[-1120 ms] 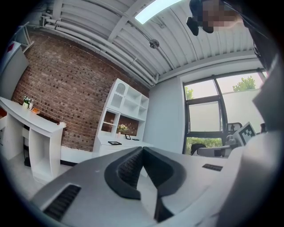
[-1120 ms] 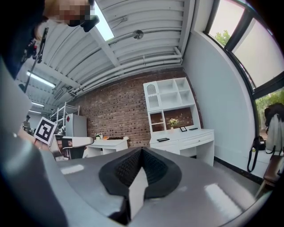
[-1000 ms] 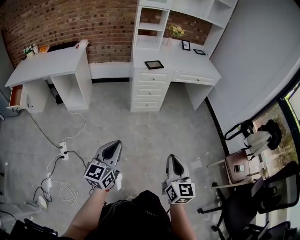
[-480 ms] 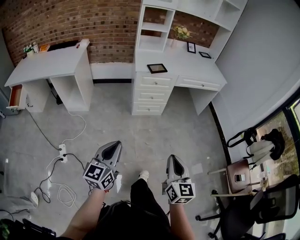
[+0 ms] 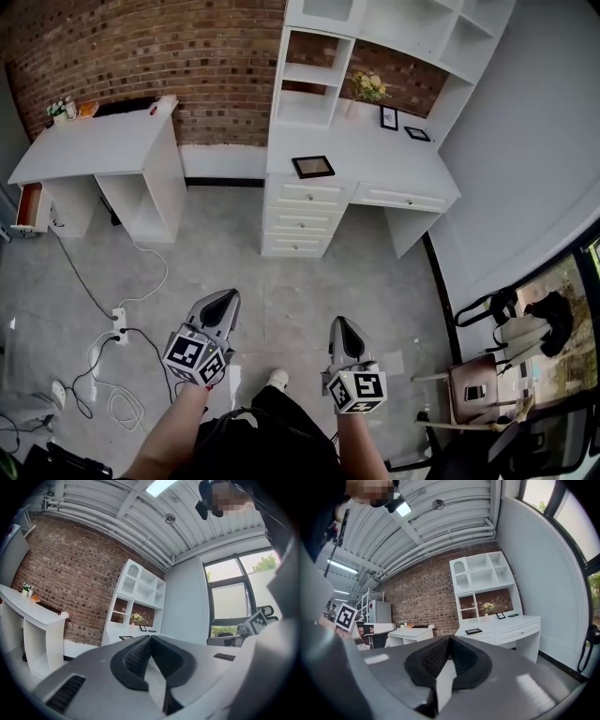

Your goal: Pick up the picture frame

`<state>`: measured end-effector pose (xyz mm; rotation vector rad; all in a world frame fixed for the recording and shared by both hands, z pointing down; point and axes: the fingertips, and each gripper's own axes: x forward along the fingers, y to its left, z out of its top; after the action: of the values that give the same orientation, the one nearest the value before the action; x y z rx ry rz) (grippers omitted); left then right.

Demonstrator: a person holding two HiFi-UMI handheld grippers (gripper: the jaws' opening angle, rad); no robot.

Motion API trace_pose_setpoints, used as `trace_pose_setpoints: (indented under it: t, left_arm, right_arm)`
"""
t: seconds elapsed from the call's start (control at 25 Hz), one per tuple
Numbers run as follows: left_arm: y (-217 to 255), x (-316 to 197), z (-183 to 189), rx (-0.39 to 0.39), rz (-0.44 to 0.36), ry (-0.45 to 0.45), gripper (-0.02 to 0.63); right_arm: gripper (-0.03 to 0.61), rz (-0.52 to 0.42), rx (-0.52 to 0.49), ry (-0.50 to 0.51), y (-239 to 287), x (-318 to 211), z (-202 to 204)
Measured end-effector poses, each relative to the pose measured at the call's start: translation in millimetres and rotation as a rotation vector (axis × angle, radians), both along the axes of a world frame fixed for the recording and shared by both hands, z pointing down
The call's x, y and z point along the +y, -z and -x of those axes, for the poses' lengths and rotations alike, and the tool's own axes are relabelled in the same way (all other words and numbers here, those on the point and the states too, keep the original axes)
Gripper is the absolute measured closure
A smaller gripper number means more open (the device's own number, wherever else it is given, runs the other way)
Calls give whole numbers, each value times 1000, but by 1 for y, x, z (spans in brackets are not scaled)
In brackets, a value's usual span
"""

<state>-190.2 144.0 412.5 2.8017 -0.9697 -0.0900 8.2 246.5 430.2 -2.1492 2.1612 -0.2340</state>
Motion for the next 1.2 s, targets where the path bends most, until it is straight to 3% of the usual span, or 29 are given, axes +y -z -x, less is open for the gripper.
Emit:
trace_pose_setpoints:
  t: [0.52, 0.92, 1.2]
  left_arm:
    - [-4, -70, -59, -8, 10, 30, 607]
    - [-4, -106, -109, -11, -1, 5, 607]
    - [-8, -117, -121, -29, 4, 3, 607]
  right_arm:
    - [575, 5, -28, 45, -8, -75, -59]
    - [575, 6, -58, 24, -15, -107, -107]
    - [575, 14, -79, 11, -18, -117, -122]
